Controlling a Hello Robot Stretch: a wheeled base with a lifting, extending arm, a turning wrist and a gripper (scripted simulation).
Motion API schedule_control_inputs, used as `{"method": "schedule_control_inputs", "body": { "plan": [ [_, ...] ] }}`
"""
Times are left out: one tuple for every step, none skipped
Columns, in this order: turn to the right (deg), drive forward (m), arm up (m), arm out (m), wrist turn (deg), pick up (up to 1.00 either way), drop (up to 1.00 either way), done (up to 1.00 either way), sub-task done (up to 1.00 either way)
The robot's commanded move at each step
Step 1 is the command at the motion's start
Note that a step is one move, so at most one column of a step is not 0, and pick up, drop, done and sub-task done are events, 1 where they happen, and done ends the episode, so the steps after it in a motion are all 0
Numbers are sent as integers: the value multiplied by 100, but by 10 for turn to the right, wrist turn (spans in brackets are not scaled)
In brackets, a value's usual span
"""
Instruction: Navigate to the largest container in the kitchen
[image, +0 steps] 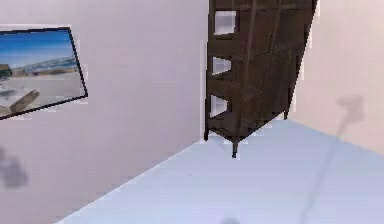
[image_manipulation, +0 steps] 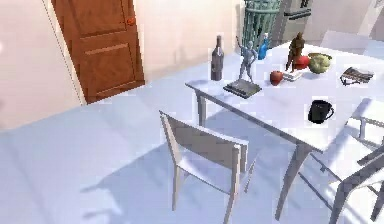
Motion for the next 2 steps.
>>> {"method": "schedule_control_inputs", "body": {
  "plan": [
    [450, 0, 0, 0, 0, 0, 0, 0, 0],
    [0, 100, 0, 0, 0, 0, 0, 0, 0]
  ]
}}
